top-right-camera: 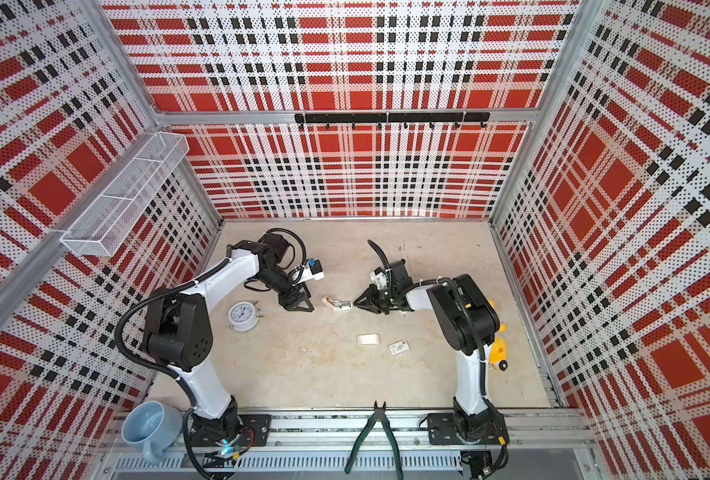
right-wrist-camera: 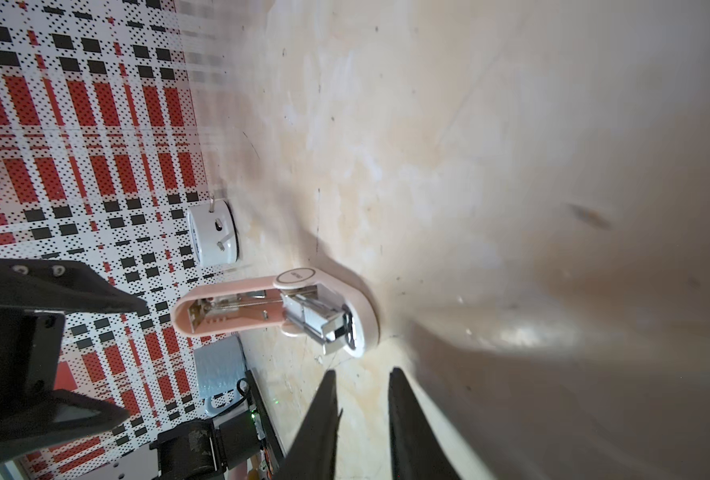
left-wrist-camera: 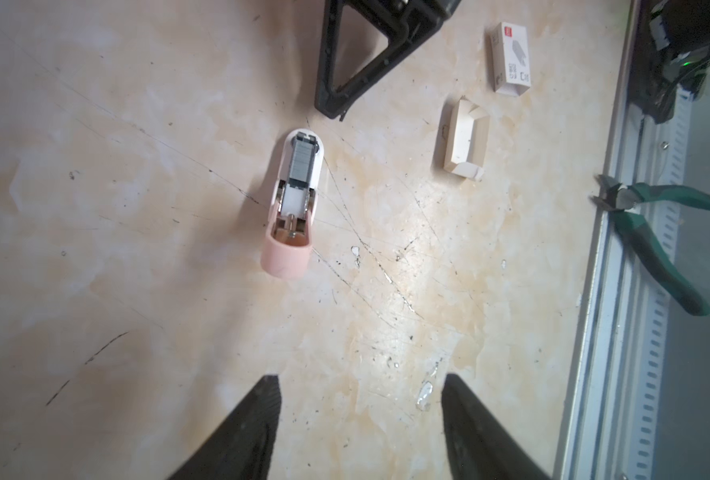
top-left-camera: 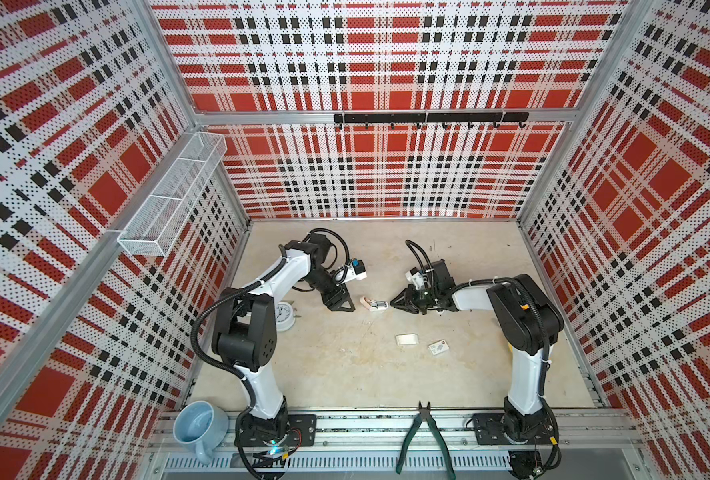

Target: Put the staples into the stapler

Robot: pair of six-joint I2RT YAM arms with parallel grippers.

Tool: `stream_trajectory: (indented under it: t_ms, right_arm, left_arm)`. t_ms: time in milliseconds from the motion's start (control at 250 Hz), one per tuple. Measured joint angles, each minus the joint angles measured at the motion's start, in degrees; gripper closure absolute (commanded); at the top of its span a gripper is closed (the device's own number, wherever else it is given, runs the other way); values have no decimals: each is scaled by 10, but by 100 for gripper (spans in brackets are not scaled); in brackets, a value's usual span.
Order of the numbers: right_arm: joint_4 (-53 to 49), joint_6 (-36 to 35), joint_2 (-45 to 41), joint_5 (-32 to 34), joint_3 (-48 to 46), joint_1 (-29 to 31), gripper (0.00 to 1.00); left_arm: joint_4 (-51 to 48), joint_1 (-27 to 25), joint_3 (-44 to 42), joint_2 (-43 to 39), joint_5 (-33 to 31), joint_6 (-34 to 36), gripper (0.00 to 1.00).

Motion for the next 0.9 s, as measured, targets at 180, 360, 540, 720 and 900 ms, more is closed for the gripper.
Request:
stream_trajectory:
  t_ms: [180,360,540,720,900]
  right_arm:
    - [7,5,0,0,0,0,76]
    - [17,10,0,0,-7,0,76]
    - [25,13,0,0,-8,0,77]
    - [28,13,0,-1,-8,0,78]
    - [28,13,1,-6,-8,0,79]
  left_arm:
    - [38,-31,-4,18,-35,1,40]
    - [67,-49,-4,46,-57,-7,43]
    - [79,-55,-4,64,-75,-14,47]
    - [98,-58,-2,64,-88,-24,47]
    - [108,-61,3,64,-94,-29,48]
